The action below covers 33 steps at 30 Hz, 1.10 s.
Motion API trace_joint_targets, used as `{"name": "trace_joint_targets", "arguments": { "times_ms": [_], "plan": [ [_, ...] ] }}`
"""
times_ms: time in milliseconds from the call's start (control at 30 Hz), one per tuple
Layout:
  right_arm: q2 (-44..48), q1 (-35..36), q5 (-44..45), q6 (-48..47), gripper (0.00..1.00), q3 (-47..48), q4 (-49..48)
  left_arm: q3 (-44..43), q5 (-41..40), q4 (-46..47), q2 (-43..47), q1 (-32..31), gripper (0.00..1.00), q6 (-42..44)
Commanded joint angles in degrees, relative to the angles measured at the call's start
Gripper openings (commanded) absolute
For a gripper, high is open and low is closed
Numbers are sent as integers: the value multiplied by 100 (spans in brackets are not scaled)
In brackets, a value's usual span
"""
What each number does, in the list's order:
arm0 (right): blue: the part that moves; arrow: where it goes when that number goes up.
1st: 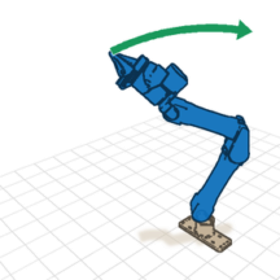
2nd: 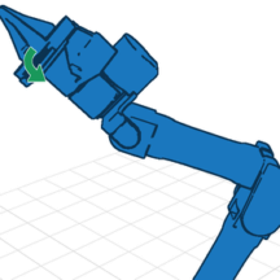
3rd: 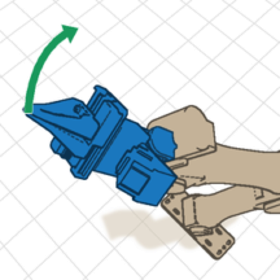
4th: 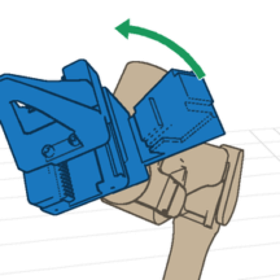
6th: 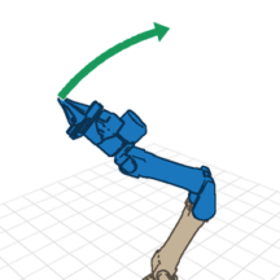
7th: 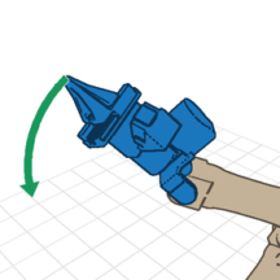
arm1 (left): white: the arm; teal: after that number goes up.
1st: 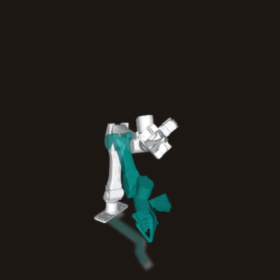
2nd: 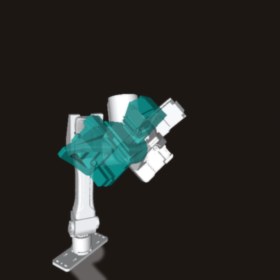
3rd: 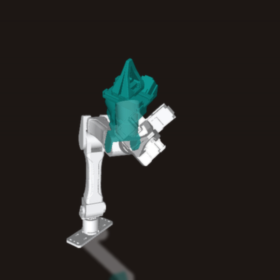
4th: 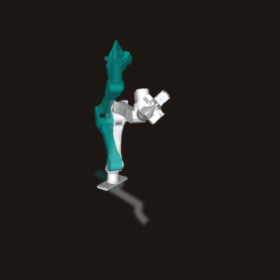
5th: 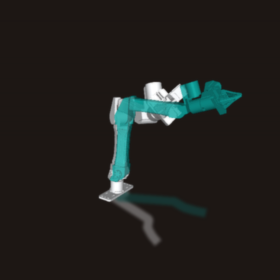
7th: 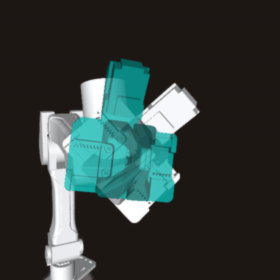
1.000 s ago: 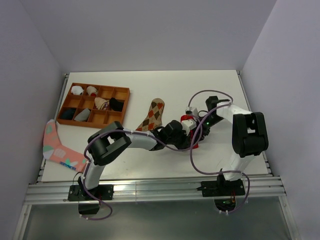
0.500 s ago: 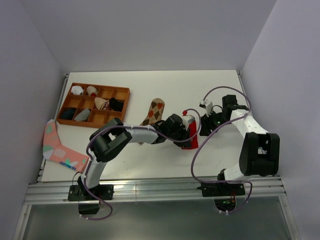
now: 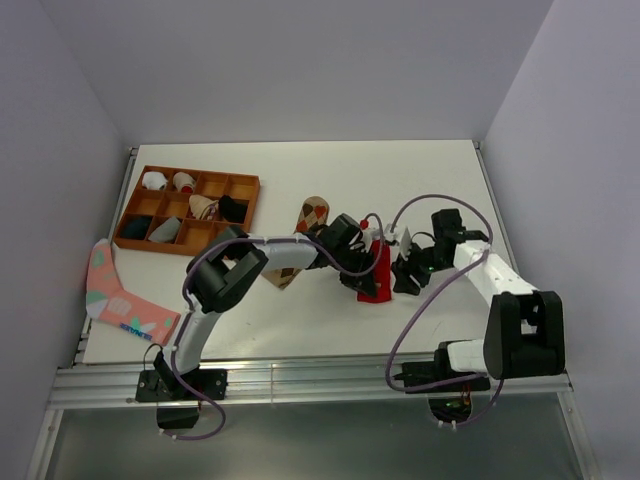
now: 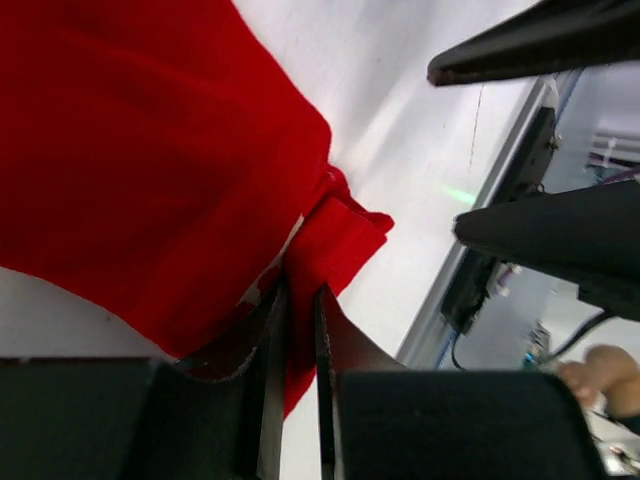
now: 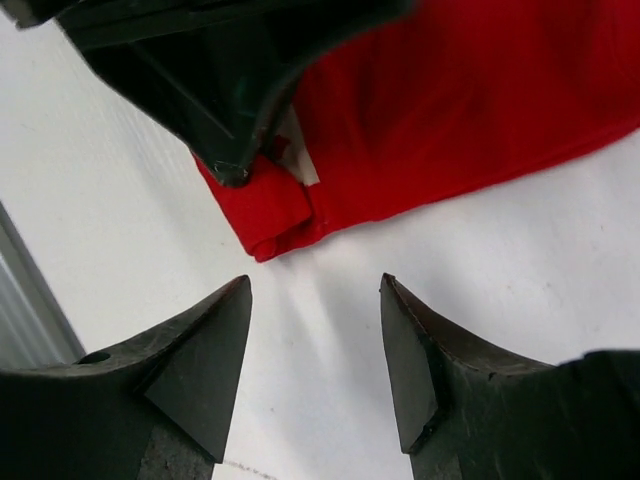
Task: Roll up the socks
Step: Roll the sock at the center of the board.
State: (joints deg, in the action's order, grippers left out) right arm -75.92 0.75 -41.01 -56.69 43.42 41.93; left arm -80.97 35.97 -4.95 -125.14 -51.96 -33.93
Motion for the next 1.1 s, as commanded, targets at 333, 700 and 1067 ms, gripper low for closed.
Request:
{"name": "trace_joint_targets", "arguments": {
  "times_ms": [333, 700, 1067],
  "plan": [
    [658, 1576, 849, -150, 65, -607, -1011, -217, 437, -1333, -617, 64, 0, -17],
    [499, 2095, 929, -361, 63, -615, -651, -200, 613, -1184, -678, 178, 0, -236],
    [359, 2254, 1166, -536, 63, -685, -502, -314, 859, -1078, -889, 310, 0, -403]
  ]
}}
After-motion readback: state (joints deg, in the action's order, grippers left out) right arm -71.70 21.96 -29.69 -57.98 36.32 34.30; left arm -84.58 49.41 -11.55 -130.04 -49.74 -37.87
